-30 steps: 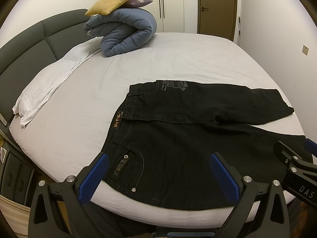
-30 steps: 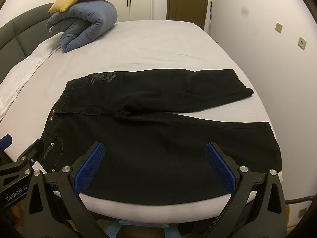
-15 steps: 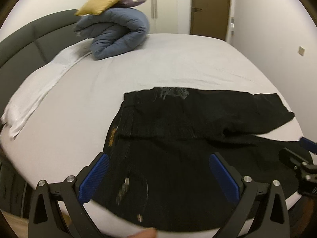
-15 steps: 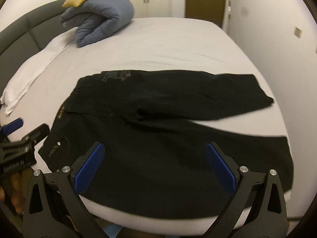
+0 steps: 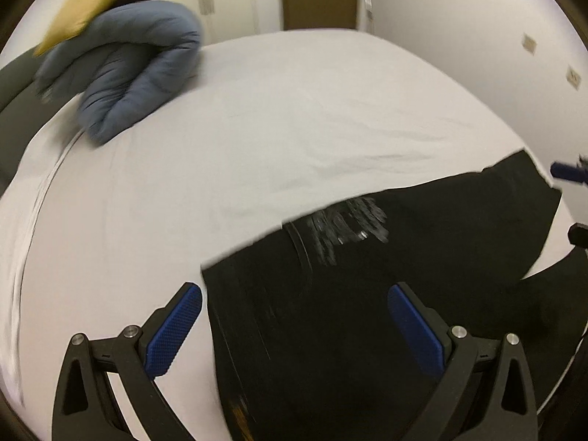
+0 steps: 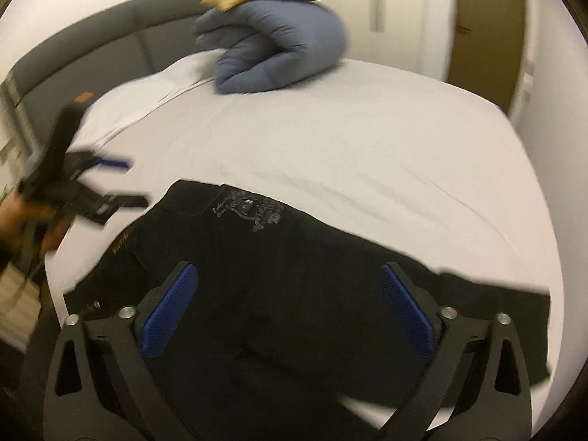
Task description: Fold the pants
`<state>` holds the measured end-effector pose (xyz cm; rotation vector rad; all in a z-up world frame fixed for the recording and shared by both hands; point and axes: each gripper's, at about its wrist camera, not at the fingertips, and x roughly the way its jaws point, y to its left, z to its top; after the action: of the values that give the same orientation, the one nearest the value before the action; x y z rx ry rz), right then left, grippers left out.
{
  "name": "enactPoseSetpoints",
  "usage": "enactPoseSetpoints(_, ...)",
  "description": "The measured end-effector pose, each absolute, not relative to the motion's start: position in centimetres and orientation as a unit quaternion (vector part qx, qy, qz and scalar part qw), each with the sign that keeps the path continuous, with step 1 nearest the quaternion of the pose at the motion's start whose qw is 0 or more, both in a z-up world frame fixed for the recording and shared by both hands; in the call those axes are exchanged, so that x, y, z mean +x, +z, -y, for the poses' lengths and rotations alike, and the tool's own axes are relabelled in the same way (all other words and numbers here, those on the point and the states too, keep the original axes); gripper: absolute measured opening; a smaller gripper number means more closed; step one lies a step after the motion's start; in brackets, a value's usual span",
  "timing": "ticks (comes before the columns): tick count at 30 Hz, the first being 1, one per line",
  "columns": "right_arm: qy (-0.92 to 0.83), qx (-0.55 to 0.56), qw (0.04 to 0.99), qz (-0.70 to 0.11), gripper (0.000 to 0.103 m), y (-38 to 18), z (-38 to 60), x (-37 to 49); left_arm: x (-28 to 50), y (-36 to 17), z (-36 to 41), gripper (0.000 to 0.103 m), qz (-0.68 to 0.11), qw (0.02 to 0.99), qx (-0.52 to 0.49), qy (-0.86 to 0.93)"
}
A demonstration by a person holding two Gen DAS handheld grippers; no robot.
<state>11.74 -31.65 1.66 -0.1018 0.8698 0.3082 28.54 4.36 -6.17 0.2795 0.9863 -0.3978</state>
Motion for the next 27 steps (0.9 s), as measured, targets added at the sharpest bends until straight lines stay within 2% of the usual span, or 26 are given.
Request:
enactPoseSetpoints(2, 0.182, -0.077, 0.879, -0.434, 0.081, 0.6, 32.0, 14.4, 31.7, -7.3, -4.2, 0.103, -0.483, 0.839, 0.151, -0.198)
enactPoseSetpoints(8, 0.228, -0.098, 0.849, -0.466, 0.069, -2.6, 33.4, 19.9, 38.1, -11.9, -3.0, 0.103, -0.527, 0.793, 0.196, -0.235)
enactPoseSetpoints(16, 0.256, -0.109, 0.83, -0.483, 0.058, -5.8, 33.4, 24.1, 41.6, -16.8, -3.1, 0.098, -0.589, 0.731, 0.227, -0.257)
enactPoseSetpoints(19, 0.268, -0.109, 0.821, -0.492, 0.05, -6.6, 33.0, 25.8, 41.9, -17.3, -3.5, 0.09, -0.603, 0.723, 0.204, -0.268)
enactPoseSetpoints(22, 0.28, -0.113, 0.811, -0.502, 0.041, -7.7, 31.7, 27.1, 41.7, -17.2, -3.5, 0.074, -0.607, 0.72, 0.193, -0.275)
enactPoseSetpoints(23, 0.284, -0.117, 0.807, -0.505, 0.036, -7.9, 31.1, 27.5, 41.6, -17.0, -3.5, 0.063, -0.61, 0.718, 0.185, -0.28)
enactPoseSetpoints(24, 0.288, -0.122, 0.803, -0.508, 0.035, -8.0, 30.5, 27.7, 41.6, -16.7, -3.5, 0.044, -0.613, 0.716, 0.178, -0.283)
enactPoseSetpoints(25, 0.288, -0.131, 0.8, -0.51, 0.035, -8.2, 29.5, 28.0, 41.6, -16.3, -3.6, 0.03, -0.613, 0.716, 0.173, -0.285)
enactPoseSetpoints(26, 0.288, -0.137, 0.798, -0.511, 0.035, -8.3, 28.6, 28.3, 41.5, -15.9, -3.7, 0.005, -0.611, 0.719, 0.176, -0.279)
enactPoseSetpoints(27, 0.289, -0.142, 0.796, -0.512, 0.035, -8.6, 27.9, 28.9, 41.3, -15.4, -3.7, 0.005, -0.607, 0.723, 0.179, -0.278)
